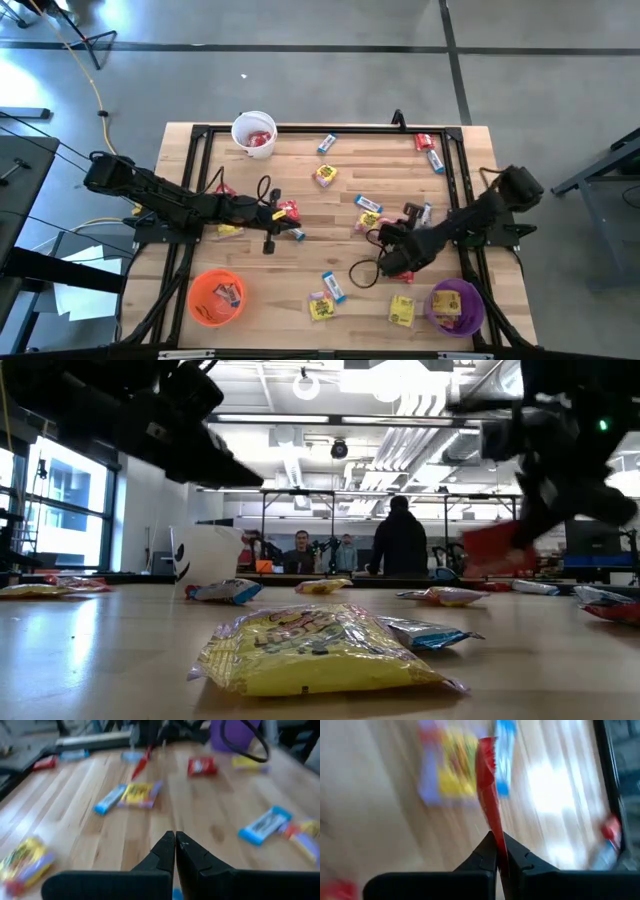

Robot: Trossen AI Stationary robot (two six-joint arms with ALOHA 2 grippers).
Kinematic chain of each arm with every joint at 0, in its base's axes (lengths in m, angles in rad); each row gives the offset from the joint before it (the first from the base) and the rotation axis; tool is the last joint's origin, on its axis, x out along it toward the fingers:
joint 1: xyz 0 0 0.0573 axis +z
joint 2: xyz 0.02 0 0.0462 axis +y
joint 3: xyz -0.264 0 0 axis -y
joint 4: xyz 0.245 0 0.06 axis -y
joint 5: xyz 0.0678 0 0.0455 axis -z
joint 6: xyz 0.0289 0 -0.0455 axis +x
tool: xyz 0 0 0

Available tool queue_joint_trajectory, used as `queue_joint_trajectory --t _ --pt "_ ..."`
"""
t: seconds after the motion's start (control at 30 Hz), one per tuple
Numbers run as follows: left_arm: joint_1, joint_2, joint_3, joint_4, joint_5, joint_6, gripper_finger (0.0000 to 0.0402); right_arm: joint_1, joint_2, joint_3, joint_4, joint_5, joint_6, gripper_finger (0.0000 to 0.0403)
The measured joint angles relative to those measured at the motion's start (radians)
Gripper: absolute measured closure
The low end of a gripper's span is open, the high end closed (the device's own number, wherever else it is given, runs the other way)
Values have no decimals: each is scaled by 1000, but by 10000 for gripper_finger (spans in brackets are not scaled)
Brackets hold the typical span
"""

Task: Sort candy
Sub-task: Put the red candy into the white bucket

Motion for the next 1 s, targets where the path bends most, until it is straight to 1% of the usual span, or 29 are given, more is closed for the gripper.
queue_joint_trajectory --t 0.1,0.17,0.2,0.33,0.43,0.53,0.67,0.77,0.83,1.0 --pt "0 57 1 126 61 17 401 7 -41 -15 180 74 -85 402" --pt "0 102 1 197 55 26 401 6 -54 -29 299 111 -162 402" --pt "0 126 1 229 37 29 400 -2 -55 -32 362 118 -204 402" --pt "1 201 1 336 -43 87 382 -28 -48 -33 582 110 -361 402" --pt "1 231 18 359 -43 122 354 -40 -48 -33 717 101 -458 402" --pt "-13 253 49 358 -22 126 317 -49 -48 -33 818 67 -526 402" --pt "-44 291 100 352 -38 186 267 -49 -48 -34 906 53 -584 403" --pt "-66 324 146 347 -113 225 239 -49 -48 -34 942 36 -609 403" --pt "-76 342 171 346 -143 249 227 -49 -48 -34 956 27 -616 403" --pt "-79 368 209 330 -146 256 221 -49 -48 -34 964 24 -621 403"
